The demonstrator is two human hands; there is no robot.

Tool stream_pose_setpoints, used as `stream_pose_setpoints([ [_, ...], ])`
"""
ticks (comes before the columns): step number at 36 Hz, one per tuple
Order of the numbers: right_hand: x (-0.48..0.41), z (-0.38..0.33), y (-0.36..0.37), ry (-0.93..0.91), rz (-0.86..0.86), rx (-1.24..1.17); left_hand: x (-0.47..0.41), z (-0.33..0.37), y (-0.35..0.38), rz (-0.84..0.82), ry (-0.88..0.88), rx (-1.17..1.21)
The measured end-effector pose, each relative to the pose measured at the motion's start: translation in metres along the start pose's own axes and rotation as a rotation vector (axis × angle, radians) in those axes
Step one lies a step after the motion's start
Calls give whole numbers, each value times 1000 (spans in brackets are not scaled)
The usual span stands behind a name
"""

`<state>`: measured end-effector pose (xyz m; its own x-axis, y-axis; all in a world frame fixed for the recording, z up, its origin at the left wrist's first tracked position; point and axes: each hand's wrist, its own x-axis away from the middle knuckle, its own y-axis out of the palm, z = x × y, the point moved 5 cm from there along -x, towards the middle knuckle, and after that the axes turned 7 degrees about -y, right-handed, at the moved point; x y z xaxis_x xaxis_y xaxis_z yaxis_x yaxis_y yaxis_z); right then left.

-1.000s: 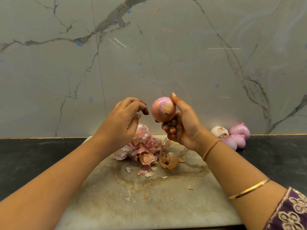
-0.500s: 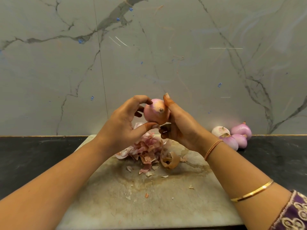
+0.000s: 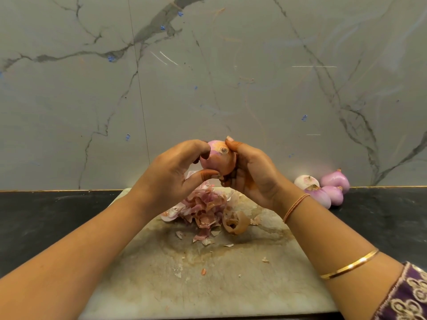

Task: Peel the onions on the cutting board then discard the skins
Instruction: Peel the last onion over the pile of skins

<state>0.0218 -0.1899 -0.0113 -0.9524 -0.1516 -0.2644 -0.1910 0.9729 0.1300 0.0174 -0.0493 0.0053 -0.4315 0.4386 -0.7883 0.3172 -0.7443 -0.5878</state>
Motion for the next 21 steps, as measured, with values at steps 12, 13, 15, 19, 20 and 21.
stream_pose_setpoints([
  [12,-1,2,-3,19,35,3,1,2,1,-27,-40,23],
  [13,-1,2,-3,22,36,-6,1,2,1,-26,-43,25],
  [15,-2,3,-3,26,35,-23,1,4,1,-27,-53,21],
  [19,-3,3,-6,5,67,-14,0,3,-1,16,-128,22],
  [20,-3,3,-8,-4,82,-2,0,2,-3,41,-167,60],
  [21,-4,3,-9,-13,97,10,-1,0,-4,75,-205,90],
])
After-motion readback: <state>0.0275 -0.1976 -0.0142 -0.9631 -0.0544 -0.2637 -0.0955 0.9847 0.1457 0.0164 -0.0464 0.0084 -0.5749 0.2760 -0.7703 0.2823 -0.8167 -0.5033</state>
